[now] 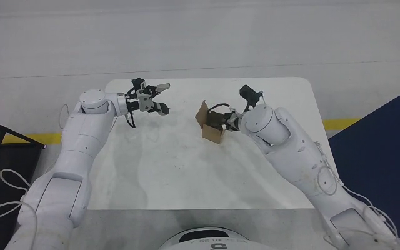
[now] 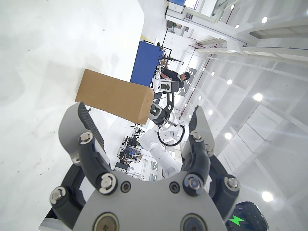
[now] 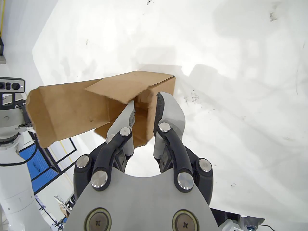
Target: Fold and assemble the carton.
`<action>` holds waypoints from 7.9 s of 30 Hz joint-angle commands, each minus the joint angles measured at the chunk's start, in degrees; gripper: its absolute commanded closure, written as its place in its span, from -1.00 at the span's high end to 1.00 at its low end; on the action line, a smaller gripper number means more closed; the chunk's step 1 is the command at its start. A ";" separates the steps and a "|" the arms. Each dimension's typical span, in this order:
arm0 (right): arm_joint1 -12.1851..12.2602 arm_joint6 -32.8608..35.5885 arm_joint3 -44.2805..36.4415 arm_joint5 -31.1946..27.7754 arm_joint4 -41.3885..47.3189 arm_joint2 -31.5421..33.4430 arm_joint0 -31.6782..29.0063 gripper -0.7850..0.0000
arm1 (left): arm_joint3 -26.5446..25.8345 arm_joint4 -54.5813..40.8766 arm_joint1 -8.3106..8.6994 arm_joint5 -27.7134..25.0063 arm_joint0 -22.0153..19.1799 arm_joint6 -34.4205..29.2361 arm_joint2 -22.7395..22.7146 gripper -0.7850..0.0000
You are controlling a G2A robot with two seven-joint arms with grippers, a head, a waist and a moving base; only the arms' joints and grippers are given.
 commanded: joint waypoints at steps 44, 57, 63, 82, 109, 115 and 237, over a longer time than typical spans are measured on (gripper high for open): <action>-3.66 -20.38 -25.76 -8.06 11.75 5.29 -14.92 1.00 | 0.00 0.00 0.00 0.00 0.00 0.00 0.00 1.00; -3.63 -20.52 -25.78 -8.35 11.50 5.25 -15.03 1.00 | 0.00 0.00 0.00 0.00 0.00 0.00 0.00 1.00; -0.78 -12.27 -31.18 -14.79 6.56 12.61 -24.43 1.00 | -2.64 0.94 0.08 -0.03 1.68 1.82 0.36 1.00; 1.80 -2.82 -18.64 -20.53 -0.14 18.73 -31.21 0.25 | -9.16 11.17 -0.40 2.72 5.17 -7.64 9.66 1.00; 1.20 -4.94 -16.15 -16.34 -0.87 13.39 -24.35 0.00 | -6.56 13.98 -3.46 1.49 0.77 -8.08 17.80 1.00; 1.19 -3.61 -14.16 -17.35 -2.45 10.48 -23.53 -0.04 | -6.41 14.62 -4.02 1.56 0.45 -7.81 19.17 0.84; 0.16 7.63 -12.94 -37.33 -32.22 2.15 -20.06 0.71 | 14.69 20.27 -15.19 -3.63 -15.20 -6.29 28.68 1.00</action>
